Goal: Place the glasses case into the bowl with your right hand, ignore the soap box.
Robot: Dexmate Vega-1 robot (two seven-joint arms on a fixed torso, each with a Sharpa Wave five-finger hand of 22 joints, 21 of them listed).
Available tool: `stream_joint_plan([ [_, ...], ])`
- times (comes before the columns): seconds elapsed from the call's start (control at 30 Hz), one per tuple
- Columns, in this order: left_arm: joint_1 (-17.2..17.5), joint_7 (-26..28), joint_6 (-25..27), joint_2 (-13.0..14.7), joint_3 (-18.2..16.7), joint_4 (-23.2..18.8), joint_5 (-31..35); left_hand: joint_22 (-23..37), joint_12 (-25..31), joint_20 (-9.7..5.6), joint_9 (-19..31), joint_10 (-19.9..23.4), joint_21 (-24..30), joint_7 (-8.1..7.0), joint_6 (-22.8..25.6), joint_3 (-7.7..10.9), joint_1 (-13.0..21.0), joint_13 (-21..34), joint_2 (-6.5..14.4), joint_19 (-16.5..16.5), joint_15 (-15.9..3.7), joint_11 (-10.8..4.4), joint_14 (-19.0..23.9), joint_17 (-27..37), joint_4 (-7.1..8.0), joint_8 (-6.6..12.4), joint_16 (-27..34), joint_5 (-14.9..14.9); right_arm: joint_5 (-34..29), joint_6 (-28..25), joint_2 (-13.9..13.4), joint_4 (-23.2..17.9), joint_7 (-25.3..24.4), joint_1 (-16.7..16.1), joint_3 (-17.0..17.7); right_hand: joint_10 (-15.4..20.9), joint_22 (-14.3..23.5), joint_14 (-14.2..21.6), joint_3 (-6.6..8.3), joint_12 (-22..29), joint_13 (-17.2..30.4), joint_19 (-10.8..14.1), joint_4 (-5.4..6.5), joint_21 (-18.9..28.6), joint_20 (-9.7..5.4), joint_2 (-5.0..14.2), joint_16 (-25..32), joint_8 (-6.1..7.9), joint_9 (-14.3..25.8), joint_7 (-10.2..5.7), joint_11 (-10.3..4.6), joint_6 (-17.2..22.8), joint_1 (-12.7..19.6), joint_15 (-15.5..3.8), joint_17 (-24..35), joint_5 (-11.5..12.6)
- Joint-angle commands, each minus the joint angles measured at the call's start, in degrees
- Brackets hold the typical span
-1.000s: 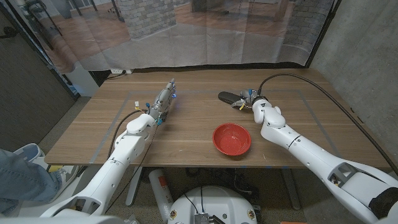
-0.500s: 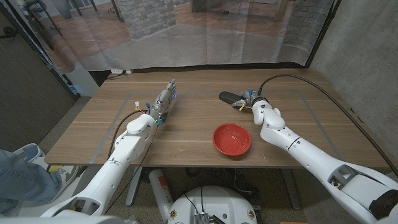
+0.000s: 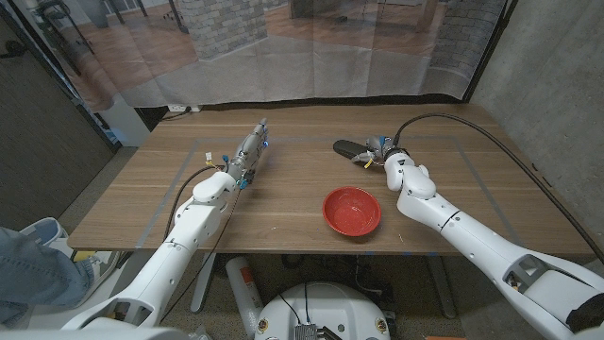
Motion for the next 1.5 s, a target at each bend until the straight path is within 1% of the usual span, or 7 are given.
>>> stream_joint_plan([
  [0.03, -0.2, -0.1, -0.2, 0.3, 0.2, -0.4, 0.5, 0.2, 0.2, 0.03, 0.1, 0.1, 0.2, 0.06, 0.1, -0.45, 0.3, 0.2, 0.4, -1.1, -0.15, 0.04, 0.1, 0.2, 0.0, 0.06, 0.1, 0.0, -0.8, -0.5, -1.0, -3.4, -0.7, -1.7, 1.3, 1.3, 0.1, 0.7, 0.4, -0.1, 0.2, 0.8, 0.33, 0.0, -0.05, 1.3, -0.1, -0.05, 0.1, -6.74, -1.51, 7.2, 1.6, -3.24, 0.2, 0.0],
  [0.2, -0.1, -0.2, -0.2, 0.4, 0.1, -0.5, 0.4, 0.2, 0.2, 0.06, 0.1, 0.1, 0.2, 0.06, 0.1, -0.51, 0.3, 0.2, 0.4, -1.1, -0.11, 0.19, 0.1, 0.2, 0.0, 0.05, 0.1, 0.0, -1.3, -0.6, -1.4, -4.8, -0.7, -2.4, 1.8, 1.6, 0.1, 1.0, 0.43, -0.2, 0.2, 1.0, 0.33, 0.0, -0.08, 1.38, -0.1, -0.12, 0.1, -6.63, -1.33, 7.5, 1.7, -3.24, 0.2, -0.1],
  [0.7, -0.8, -1.2, -0.3, 0.5, 0.2, -0.2, 0.1, 0.2, 0.2, 0.05, 0.1, 0.1, 0.2, 0.07, 0.1, -0.65, 0.3, 0.3, 0.5, -1.1, -0.09, 0.1, 0.2, 0.2, -0.01, 0.05, 0.1, -0.1, -2.1, -0.5, -3.3, -9.3, -0.6, -5.7, 4.1, 2.0, 0.1, 1.5, 0.76, -0.5, 0.2, 1.4, 0.04, -0.1, -0.18, 1.61, -0.5, -0.27, 0.1, -6.87, -1.63, 8.4, 2.5, -3.35, 0.1, -0.3],
  [1.17, -1.5, -1.6, -0.7, 0.2, 0.6, 0.9, 0.3, 0.2, 0.2, -0.01, 0.1, 0.1, 0.2, 0.16, 0.1, -0.78, 0.4, 0.3, 0.6, -1.2, -0.07, 0.02, 0.1, 0.2, -0.02, 0.03, 0.1, -0.1, -2.9, 0.0, -4.0, -13.3, -1.6, -8.8, 6.3, 2.0, 0.1, 1.5, 0.84, -0.9, 0.2, 1.6, 0.05, -0.1, -0.35, 1.7, -0.9, -0.83, 0.1, -6.77, -1.49, 8.1, 2.8, -3.27, 0.2, -0.5],
  [1.3, -1.5, -1.6, -0.8, 0.2, 0.6, 0.7, 0.4, 0.2, 0.2, -0.03, 0.1, 0.1, 0.2, 0.15, 0.1, -0.82, 0.4, 0.3, 0.6, -1.2, -0.03, 0.05, 0.0, 0.2, -0.02, 0.02, 0.1, -0.1, -2.5, 0.8, -4.6, -14.3, -2.1, -10.0, 7.4, 2.1, 0.1, 1.5, 0.87, -1.0, 0.2, 1.6, 0.08, -0.1, -0.37, 1.77, -1.0, -0.87, 0.1, -6.73, -1.47, 8.3, 2.8, -3.36, 0.2, -0.5],
  [1.4, -1.5, -1.6, -0.7, 0.2, 0.6, 0.6, 0.4, 0.2, 0.1, -0.02, 0.1, 0.0, 0.2, 0.15, 0.1, -0.85, 0.4, 0.3, 0.6, -1.2, -0.07, 0.15, 0.0, 0.2, -0.02, 0.02, 0.1, -0.1, -1.6, 2.1, -5.0, -14.9, -3.0, -11.0, 8.6, 2.2, 0.1, 1.6, 0.88, -1.1, 0.2, 1.6, 0.1, -0.2, -0.38, 1.81, -1.1, -0.92, 0.1, -6.98, -1.94, 8.5, 2.9, -3.47, 0.2, -0.6],
  [1.5, -1.5, -1.6, -0.7, 0.2, 0.7, 0.5, 0.5, 0.2, 0.2, -0.02, 0.1, 0.1, 0.2, 0.17, 0.1, -0.89, 0.4, 0.3, 0.7, -1.2, -0.03, 0.12, 0.1, 0.2, -0.03, 0.02, 0.1, -0.1, -0.7, 3.9, -5.4, -15.4, -4.9, -12.3, 9.9, 2.1, 0.1, 1.5, 0.96, -1.2, 0.2, 1.8, 0.04, -0.1, -0.37, 1.87, -1.2, -1.0, 0.1, -6.95, -1.59, 8.6, 3.1, -3.58, 0.2, -0.7],
])
